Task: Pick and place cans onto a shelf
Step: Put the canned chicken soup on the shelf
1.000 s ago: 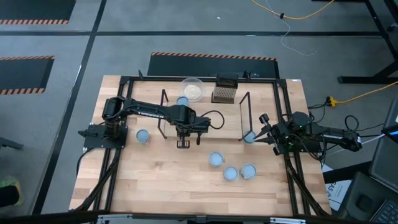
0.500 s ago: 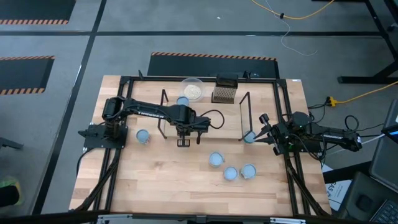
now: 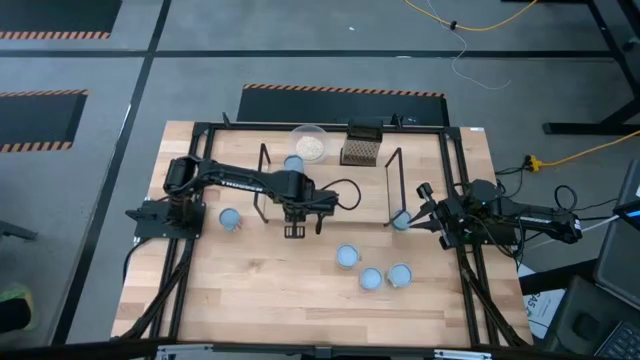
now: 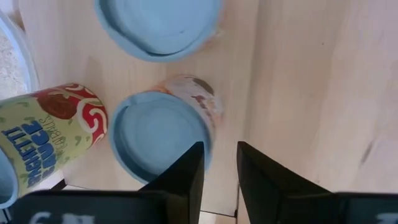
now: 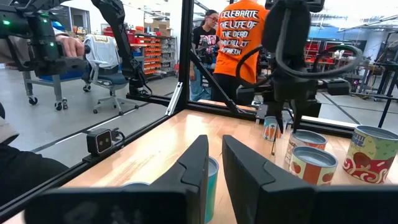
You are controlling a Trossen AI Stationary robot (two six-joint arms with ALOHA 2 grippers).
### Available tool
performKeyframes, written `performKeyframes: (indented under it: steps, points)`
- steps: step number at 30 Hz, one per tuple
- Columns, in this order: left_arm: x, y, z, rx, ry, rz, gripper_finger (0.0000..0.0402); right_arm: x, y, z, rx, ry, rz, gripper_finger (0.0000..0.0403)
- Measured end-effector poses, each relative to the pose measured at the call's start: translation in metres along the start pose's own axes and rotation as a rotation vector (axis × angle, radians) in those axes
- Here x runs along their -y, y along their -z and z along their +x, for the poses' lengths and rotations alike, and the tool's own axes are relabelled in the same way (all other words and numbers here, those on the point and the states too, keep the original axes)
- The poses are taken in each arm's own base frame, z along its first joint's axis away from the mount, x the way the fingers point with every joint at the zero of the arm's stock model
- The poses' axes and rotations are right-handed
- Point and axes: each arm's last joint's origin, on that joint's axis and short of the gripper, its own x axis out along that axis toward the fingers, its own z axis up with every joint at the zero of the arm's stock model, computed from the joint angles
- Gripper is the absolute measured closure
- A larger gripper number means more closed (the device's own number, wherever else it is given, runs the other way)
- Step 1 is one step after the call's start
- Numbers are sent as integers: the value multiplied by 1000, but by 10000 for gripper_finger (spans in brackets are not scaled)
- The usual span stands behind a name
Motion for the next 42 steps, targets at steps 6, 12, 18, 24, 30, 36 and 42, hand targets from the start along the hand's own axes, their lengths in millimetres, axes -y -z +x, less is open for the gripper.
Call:
performKeyframes:
  steps: [6, 12, 18, 24, 30, 36, 42]
  points:
    - [11, 6, -15, 41, 10, -17, 312, 0, 0, 0, 0, 0, 0, 350]
    - [24, 18, -43, 111, 33, -62, 314, 0, 0, 0, 0, 0, 0, 350]
    - [36, 34, -71, 185, 68, -145, 314, 0, 0, 0, 0, 0, 0, 350]
    - [57, 46, -89, 244, 96, -177, 313, 0, -1, 0, 6, 1, -3, 350]
    - [90, 55, -98, 331, 53, -134, 315, 0, -6, 0, 52, 2, -28, 350]
    - [126, 59, -101, 513, 32, -89, 313, 0, -13, -1, 123, 0, -4, 323]
    - [152, 61, -67, 609, 54, -64, 313, -1, -25, -3, 231, -14, 63, 252]
